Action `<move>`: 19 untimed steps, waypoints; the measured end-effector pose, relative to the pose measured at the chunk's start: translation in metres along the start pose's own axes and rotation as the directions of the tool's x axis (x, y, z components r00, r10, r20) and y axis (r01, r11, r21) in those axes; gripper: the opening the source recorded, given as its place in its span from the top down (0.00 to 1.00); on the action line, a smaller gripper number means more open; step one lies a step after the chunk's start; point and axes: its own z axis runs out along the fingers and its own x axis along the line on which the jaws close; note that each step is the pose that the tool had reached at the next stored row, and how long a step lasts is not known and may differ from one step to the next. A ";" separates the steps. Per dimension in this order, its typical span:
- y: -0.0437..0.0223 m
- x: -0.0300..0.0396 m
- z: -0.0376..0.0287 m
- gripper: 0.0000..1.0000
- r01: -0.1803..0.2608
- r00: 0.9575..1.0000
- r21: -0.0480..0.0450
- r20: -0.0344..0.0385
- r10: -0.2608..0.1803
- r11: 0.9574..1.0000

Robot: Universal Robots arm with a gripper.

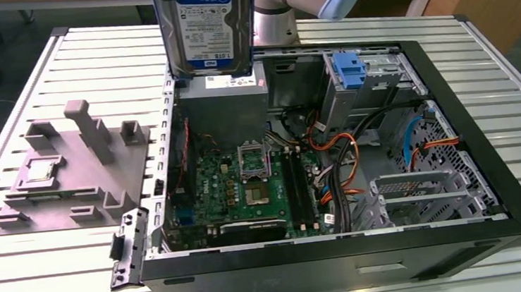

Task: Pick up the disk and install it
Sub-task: 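Pick up the disk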

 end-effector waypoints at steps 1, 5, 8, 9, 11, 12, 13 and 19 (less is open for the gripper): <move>0.0000 0.0005 0.0000 0.64 0.000 1.000 0.000 0.000 0.000 1.000; -0.0001 0.0020 0.0000 0.64 0.000 1.000 0.000 0.000 0.000 1.000; -0.0002 0.0031 0.0001 0.64 0.000 1.000 0.000 0.000 0.000 1.000; -0.0002 0.0032 0.0001 0.64 0.000 1.000 0.000 0.000 0.000 1.000; -0.0003 0.0035 0.0001 0.64 0.000 1.000 0.000 0.000 0.000 1.000; -0.0003 0.0035 0.0001 0.64 0.000 1.000 0.000 0.000 0.000 1.000; -0.0004 0.0035 0.0001 0.64 0.000 1.000 0.000 0.000 0.000 1.000; -0.0032 0.0034 0.0000 0.64 0.000 1.000 0.000 0.000 0.000 1.000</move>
